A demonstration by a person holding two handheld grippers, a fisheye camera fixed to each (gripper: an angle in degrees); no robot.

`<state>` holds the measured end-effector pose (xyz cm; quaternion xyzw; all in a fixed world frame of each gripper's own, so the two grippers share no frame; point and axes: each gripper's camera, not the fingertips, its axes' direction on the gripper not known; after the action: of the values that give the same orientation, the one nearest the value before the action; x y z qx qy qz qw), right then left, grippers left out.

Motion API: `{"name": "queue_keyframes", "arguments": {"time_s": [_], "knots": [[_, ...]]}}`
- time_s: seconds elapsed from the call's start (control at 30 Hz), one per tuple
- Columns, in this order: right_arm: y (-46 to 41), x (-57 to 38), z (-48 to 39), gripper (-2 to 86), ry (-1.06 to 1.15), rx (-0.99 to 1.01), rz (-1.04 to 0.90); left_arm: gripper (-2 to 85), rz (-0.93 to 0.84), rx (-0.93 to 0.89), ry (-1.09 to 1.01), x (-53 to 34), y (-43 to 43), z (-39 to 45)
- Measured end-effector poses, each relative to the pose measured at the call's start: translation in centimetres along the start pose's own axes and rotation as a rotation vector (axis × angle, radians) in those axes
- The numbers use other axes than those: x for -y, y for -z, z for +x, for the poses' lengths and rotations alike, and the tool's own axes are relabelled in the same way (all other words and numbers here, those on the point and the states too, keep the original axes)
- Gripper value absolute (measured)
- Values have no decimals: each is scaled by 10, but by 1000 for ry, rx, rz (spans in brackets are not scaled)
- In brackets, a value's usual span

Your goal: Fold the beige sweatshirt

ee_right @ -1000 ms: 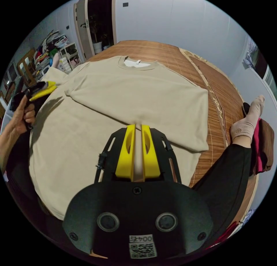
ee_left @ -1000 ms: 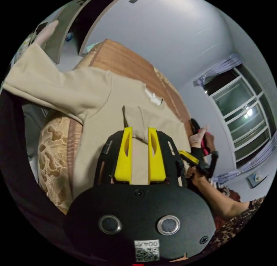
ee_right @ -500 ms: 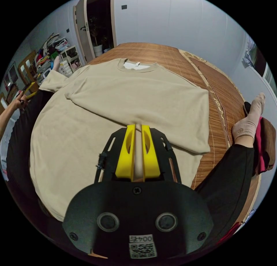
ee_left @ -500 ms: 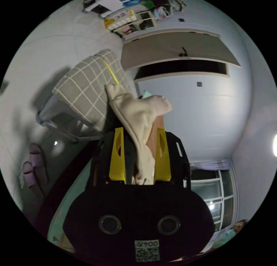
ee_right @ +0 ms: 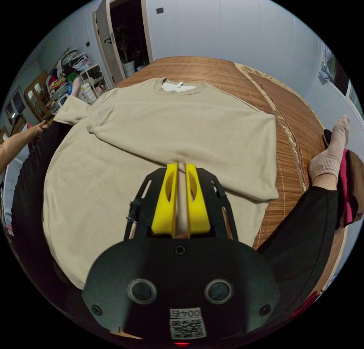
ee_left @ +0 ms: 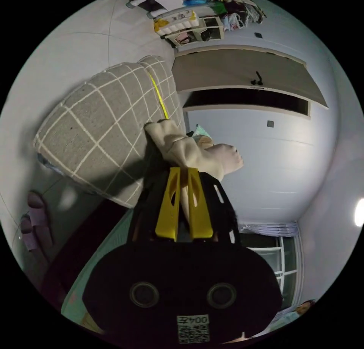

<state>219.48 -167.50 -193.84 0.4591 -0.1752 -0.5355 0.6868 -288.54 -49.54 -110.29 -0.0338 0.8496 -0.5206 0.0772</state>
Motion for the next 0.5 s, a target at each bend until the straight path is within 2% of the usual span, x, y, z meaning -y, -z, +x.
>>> {"name": "queue_keyframes", "arguments": {"time_s": [0.07,0.2,0.27,0.3,0.37,0.4,0.47,0.5], "knots": [[6,6,2,49,-3,3,0,38,85,41,-123,-19,13,30],[17,17,6,49,-3,4,-1,32,123,48,-437,-74,15,122],[26,24,9,49,-3,6,-1,33,71,8,-716,-141,0,204],[28,26,9,49,-4,7,0,34,50,-11,-782,-163,-5,224],[38,34,14,49,-5,11,2,39,-70,-130,-1016,-261,-32,296],[41,36,15,49,-6,12,3,41,-116,-166,-1071,-288,-40,312],[53,45,20,49,-9,18,3,58,-274,-244,-1250,-397,-71,355],[56,47,22,49,-12,21,3,66,-278,-248,-1286,-420,-74,359]]}}
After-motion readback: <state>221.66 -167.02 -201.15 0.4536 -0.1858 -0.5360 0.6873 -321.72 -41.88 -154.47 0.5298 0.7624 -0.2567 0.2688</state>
